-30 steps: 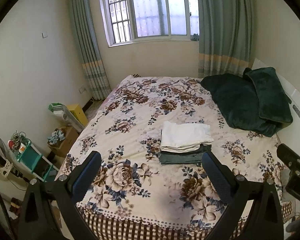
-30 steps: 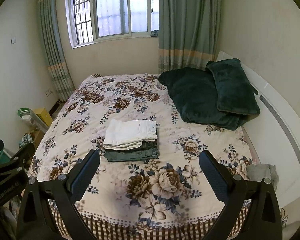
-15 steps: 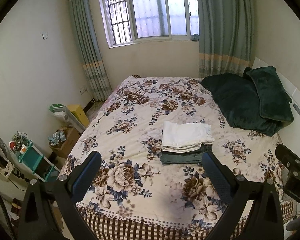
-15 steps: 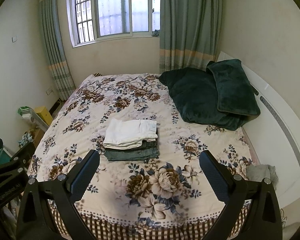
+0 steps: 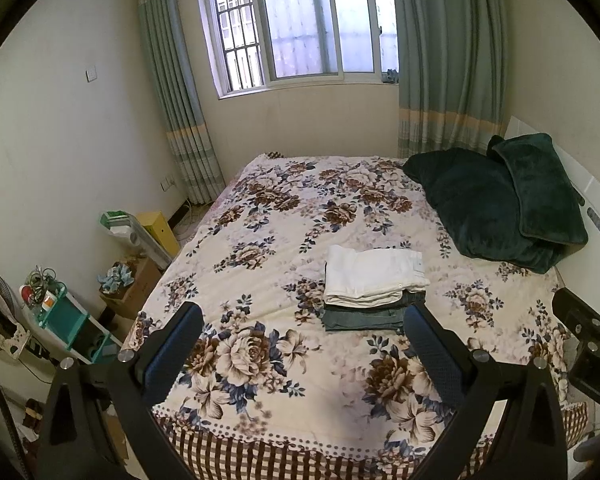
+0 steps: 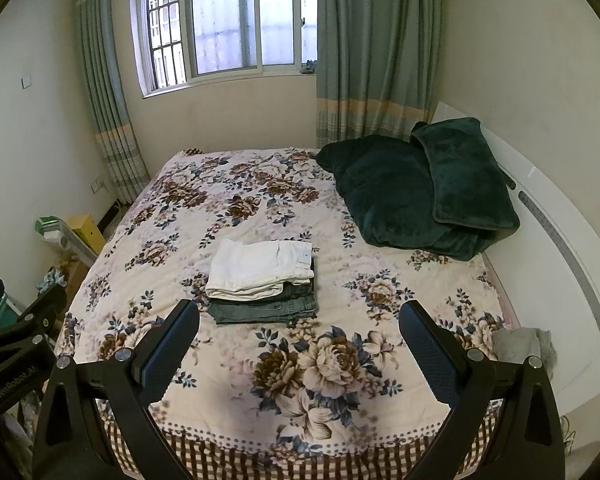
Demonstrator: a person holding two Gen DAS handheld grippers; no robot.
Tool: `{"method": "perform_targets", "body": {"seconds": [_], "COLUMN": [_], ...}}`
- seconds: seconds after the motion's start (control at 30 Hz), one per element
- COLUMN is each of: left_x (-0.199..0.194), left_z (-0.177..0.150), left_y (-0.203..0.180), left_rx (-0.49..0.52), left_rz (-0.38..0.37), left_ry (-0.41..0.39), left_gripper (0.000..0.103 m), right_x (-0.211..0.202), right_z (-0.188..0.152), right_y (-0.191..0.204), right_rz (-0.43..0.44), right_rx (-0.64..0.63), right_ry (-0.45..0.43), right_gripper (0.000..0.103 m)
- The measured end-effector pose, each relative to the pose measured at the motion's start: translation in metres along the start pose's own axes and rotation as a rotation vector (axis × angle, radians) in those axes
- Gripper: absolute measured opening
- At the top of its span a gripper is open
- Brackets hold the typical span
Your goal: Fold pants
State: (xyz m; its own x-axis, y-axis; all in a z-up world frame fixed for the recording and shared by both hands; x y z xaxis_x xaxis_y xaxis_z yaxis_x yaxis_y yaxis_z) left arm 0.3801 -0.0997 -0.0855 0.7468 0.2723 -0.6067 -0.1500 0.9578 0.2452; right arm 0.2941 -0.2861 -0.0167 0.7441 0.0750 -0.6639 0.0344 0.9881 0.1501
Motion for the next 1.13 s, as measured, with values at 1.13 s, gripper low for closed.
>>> {"method": "perform_targets", "body": {"seconds": [1.13], "left_x": [0.001], "left_z": [0.011], "left_y": [-0.002], "left_rx": [0.004], "left_rz": [-0.021], "left_ry": [0.012], "left_gripper": [0.103], "right_x": [0.002], "right_z": [0.000], "right_y": [0.005], "right_rz": [-0.001], "right_rx": [-0.005], "right_ry": [-0.001], "right_gripper": [0.102]}}
Point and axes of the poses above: each gripper's, at about its wrist camera, not at the fingertips, and x roughly the way its jaws point, y to its left, z to its top, the point moved 3 cm from there along x, roughly the way its jaws point, and after that the axes turned 14 degrees about z, right-handed, at the moved point
